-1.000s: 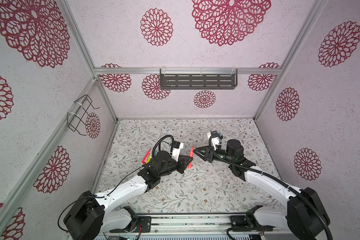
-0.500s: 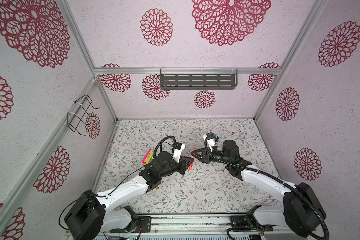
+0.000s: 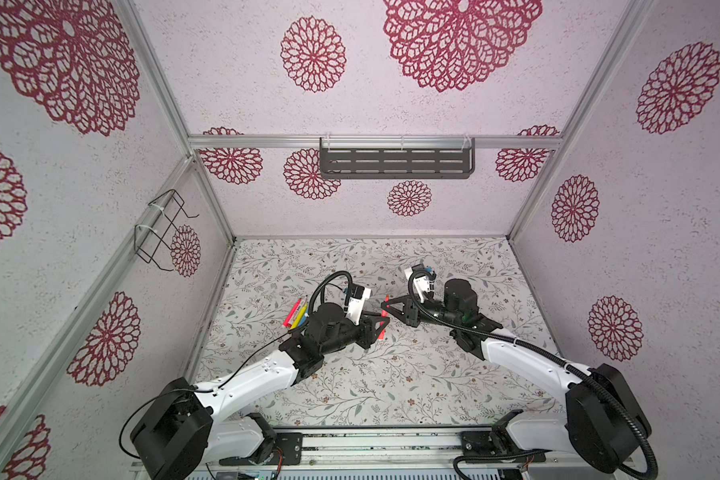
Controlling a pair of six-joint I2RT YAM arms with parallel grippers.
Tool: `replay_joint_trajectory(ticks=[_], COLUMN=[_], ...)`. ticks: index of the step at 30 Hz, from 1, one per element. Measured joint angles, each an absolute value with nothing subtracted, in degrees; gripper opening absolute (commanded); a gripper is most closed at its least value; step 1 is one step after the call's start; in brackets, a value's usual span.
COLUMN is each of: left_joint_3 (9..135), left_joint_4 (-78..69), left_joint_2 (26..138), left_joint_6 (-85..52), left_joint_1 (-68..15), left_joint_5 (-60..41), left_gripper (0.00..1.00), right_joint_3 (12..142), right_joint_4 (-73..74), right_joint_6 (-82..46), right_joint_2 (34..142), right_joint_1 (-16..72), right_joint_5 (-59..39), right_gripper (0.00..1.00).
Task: Insert the pens into the pen caps
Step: 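Carry the upright pink pen toward the right gripper while the right gripper approaches, then move the right gripper back over the clear pen caps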
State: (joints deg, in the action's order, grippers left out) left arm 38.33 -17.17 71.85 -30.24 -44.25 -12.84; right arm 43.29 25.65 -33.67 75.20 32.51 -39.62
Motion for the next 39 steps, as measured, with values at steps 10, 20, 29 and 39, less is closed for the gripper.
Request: replay_joint_trajectory(ticks=[10, 20, 29, 39], left_joint_3=[40.32, 40.93, 40.86, 37.87], left_joint_4=[-15.49, -14.76, -14.48, -14.33], left_joint_2=[74.74, 76.55, 75.53, 70.96], left_joint_6=[-30.04, -30.04, -29.34, -29.39], left_joint_1=[-44.64, -44.75, -45.60, -45.65], left_joint_5=[-13.34, -14.46, -12.93, -5.58], left_gripper=[0.51, 0.43, 0.11, 0.00], right_joint_3=[43.29, 43.29, 43.27, 43.40], right_joint_4=[25.67, 25.67, 25.71, 17.10], right_joint_6=[-33.69, -33.67, -34.04, -33.52], right_joint_2=[74.46, 72.71, 72.60, 67.61], right_joint_1=[32.51, 32.51, 32.53, 31.20], right_joint_5=[-38.48, -37.56, -37.08, -27.09], right_gripper=[0.13, 0.13, 0.33, 0.64])
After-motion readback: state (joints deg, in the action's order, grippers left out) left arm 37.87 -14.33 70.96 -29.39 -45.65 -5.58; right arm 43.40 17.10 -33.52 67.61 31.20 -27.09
